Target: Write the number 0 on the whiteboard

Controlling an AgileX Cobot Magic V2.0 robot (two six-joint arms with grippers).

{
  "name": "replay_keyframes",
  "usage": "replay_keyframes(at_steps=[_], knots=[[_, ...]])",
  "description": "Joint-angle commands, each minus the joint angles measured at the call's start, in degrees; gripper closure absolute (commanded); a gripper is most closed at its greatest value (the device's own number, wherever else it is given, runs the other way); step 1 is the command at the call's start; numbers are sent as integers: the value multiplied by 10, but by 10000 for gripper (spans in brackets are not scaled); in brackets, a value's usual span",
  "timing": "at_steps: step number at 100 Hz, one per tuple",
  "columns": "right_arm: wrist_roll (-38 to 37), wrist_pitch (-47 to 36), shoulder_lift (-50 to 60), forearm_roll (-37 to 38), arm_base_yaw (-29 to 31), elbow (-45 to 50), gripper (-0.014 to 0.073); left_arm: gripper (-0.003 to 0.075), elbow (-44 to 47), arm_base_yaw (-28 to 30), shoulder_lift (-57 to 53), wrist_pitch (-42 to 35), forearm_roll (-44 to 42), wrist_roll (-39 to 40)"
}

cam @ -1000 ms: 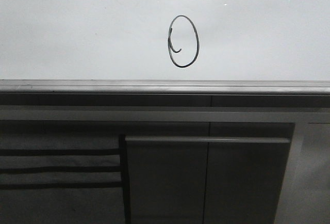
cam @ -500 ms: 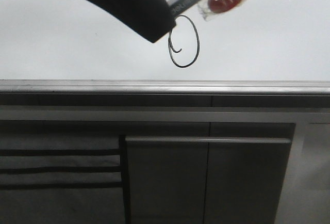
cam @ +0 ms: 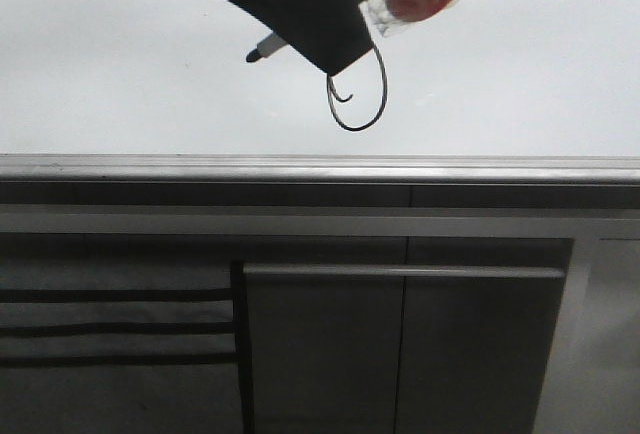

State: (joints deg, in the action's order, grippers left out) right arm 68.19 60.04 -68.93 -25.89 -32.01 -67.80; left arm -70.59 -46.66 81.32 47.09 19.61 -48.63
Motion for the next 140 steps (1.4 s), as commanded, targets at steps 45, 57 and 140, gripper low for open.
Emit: replay_keyframes(at_steps=[45,57,140], knots=[[-118,-16,83,-10,148,-16,393,650,20,107,-17,-131,20,94],[-130,-18,118,-11,221,18,393,650,83,160,-17,-282,48,146],[-130,-69,147,-32,246,96,393,350,63,282,24,-255,110,154]])
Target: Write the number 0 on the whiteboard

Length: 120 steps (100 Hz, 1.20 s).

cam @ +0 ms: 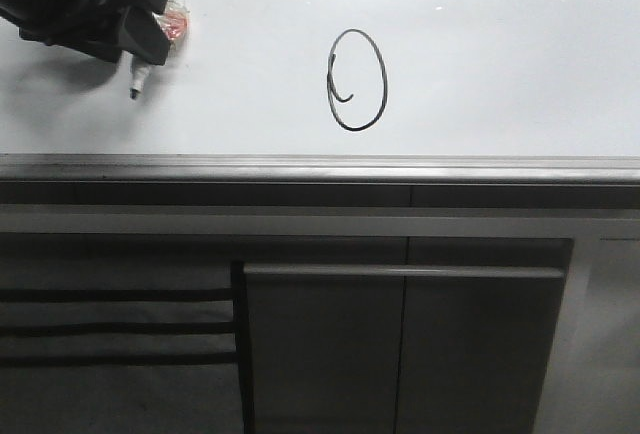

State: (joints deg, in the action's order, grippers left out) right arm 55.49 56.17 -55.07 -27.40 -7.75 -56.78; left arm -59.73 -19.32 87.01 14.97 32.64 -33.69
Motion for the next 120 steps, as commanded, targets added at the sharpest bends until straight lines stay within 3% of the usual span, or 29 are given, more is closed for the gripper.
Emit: replay_keyframes(at_steps=[1,15,23,33,47,68,79,85,94,105,120], knots=[[-2,-30,9,-17,3,-14,393,350,-48,10,-35,75,-24,5],[-22,-2,9,3,3,-16,393,352,-97,12,-70,268,-125,14],[-110,-7,9,53,3,-17,393,352,-108,12,-100,349,-197,78],[-235,-33,9,118,3,-17,394,352,-94,12,-147,363,-279,166],[-312,-94,24,133,3,-4,419,352,-26,12,-237,278,-321,258],[-361,-274,113,133,3,117,542,369,149,12,-400,99,-326,291],[-367,-370,165,130,3,185,664,494,226,12,-471,14,-326,299],[-367,-443,193,119,3,225,666,603,266,12,-499,-41,-322,302],[-368,-583,222,45,3,286,666,741,320,12,-530,-150,-290,303],[-368,-678,229,35,3,333,666,741,364,12,-541,-205,-248,303],[-368,-686,229,35,3,368,666,741,400,12,-539,-205,-248,303]])
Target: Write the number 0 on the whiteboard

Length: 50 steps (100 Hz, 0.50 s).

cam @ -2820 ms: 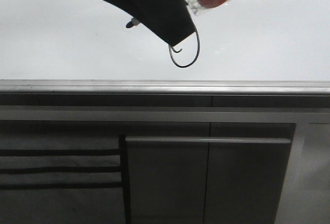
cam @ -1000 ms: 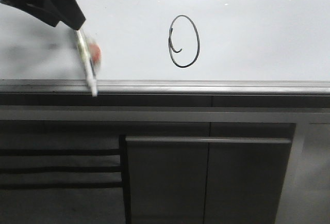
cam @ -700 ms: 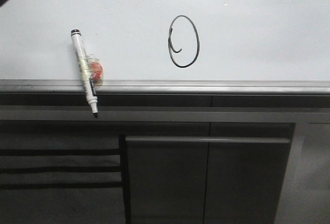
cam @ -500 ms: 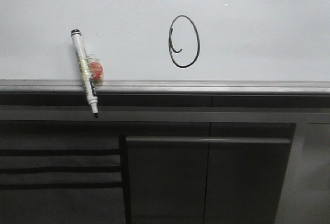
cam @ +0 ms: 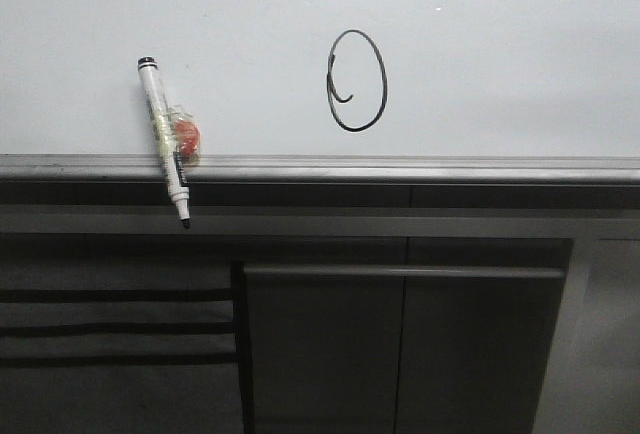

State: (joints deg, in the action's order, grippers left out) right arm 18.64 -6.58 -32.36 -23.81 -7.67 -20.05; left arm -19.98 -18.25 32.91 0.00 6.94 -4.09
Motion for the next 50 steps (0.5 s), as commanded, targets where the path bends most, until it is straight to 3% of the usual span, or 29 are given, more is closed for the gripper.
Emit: replay_keyframes(at_steps=[1,23,50], knots=[[0,-59,2,-1,3,1,666,740,4,1,3,-55,10,7],[0,-48,2,-1,3,21,666,741,49,0,-10,-55,10,7],[0,-49,2,-1,3,21,666,741,151,85,-238,-59,-19,0]])
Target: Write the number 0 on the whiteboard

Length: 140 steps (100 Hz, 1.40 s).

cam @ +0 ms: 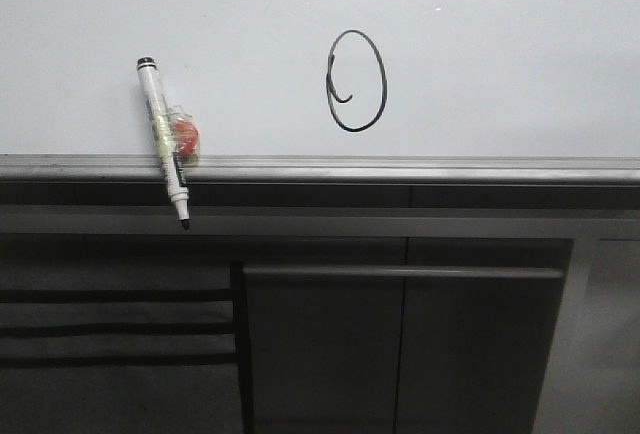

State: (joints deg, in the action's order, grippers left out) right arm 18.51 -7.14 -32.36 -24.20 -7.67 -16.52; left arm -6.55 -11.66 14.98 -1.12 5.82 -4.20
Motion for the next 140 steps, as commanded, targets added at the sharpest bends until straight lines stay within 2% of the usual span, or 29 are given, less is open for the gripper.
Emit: replay_keyframes(at_steps=[1,15,20,24,91,111,125,140], knots=[[2,-43,2,3,3,-15,666,741,23,20,-63,-48,-9,1],[2,-43,2,3,3,-15,666,741,79,43,-137,-64,-9,1],[2,-43,2,3,3,-15,666,741,75,51,-156,-18,-9,1],[2,-43,2,3,3,-15,666,741,75,55,-168,-11,-9,1],[2,-40,7,3,3,-13,666,741,77,55,-159,-12,-9,1],[4,-43,152,1,9,42,666,741,77,55,-159,-12,-9,1],[3,-16,264,-9,38,108,666,741,77,55,-159,-12,-9,1],[3,6,323,-19,73,154,666,741,77,55,-159,-12,-9,1]])
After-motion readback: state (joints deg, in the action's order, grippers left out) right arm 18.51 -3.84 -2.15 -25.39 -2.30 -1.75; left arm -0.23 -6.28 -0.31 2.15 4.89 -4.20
